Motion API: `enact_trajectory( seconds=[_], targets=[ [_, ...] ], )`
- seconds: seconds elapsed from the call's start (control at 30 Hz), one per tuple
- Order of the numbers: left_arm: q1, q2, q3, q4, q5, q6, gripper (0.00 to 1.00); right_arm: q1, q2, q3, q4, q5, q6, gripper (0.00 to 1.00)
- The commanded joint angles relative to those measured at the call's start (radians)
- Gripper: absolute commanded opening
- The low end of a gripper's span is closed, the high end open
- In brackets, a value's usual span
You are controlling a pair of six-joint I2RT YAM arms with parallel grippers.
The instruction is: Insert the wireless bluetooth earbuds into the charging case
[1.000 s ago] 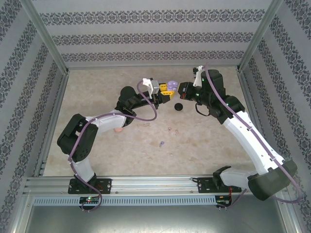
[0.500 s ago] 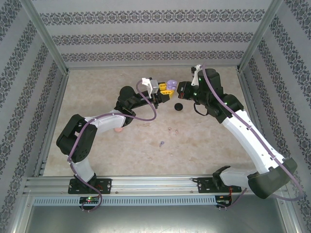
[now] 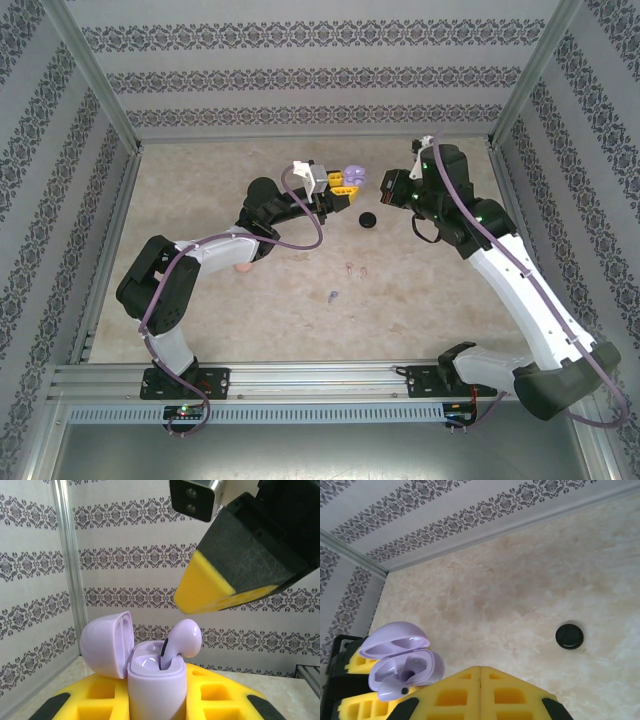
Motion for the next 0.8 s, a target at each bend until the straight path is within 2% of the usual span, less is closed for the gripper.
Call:
enact_trajectory(
  seconds=[0.0,0.13,0.77],
  targets=[
    [-0.009,-0.001,0.0,0.001,0.001,0.015,0.0,0.001,-0.002,0.008,-0.006,-0.037,0.018,0.0],
    [-0.009,0.003,0.005,0.001,0.003,0.011,0.0,0.01,0.009,0.005,0.017,-0.079,0.039,0.0],
    [-0.008,0.013,0.012,0.004,0.012,-0.002,0.0,0.073,0.08,0.054,0.054,-0.087,0.041,0.0]
  ],
)
